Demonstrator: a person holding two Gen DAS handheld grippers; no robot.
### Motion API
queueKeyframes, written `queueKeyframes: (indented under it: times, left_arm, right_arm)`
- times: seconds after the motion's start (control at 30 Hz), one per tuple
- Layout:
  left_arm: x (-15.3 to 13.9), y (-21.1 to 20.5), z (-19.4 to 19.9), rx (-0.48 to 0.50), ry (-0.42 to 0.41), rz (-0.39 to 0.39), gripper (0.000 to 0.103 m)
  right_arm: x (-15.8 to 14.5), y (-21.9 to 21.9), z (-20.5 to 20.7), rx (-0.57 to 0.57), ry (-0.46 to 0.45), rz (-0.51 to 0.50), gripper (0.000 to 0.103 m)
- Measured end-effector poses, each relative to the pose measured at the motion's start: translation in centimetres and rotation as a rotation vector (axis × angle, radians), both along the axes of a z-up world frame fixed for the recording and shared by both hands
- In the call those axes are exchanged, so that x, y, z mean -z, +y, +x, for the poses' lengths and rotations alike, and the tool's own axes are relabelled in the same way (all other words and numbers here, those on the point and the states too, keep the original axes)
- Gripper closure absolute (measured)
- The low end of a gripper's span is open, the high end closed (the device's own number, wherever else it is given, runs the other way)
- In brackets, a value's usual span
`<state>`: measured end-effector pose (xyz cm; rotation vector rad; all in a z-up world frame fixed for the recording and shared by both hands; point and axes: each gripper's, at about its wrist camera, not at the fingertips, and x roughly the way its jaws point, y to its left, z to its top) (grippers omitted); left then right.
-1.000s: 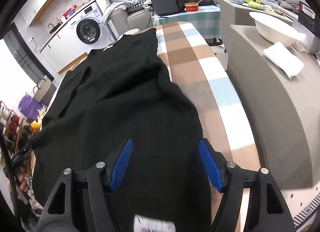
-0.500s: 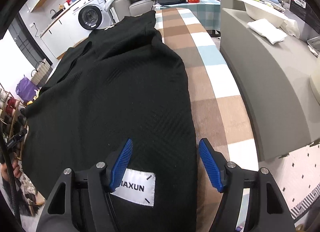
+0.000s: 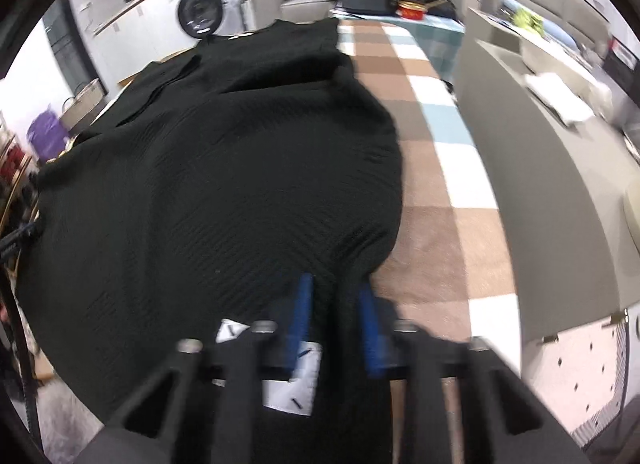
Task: Fold small clothes
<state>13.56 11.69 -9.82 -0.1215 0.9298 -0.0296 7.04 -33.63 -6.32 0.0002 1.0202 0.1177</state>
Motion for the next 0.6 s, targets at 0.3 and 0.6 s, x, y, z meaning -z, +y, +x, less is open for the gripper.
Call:
queueKeyframes:
  times: [0.3,0.6]
  left_arm:
    - [-4.7,0.7,-1.1,-0.002,-0.167,-0.052,0.095]
    - [-8.4,1.9,-2.7,-0.019,-0.264,-0.081,0.096]
  right_arm:
    - [-5.3,-1.8,-2.5,0.025,-0.295,0.220,0.093]
    - [-7.8,-3.4,-4.0,0.028,-0.423,0.329,0.093]
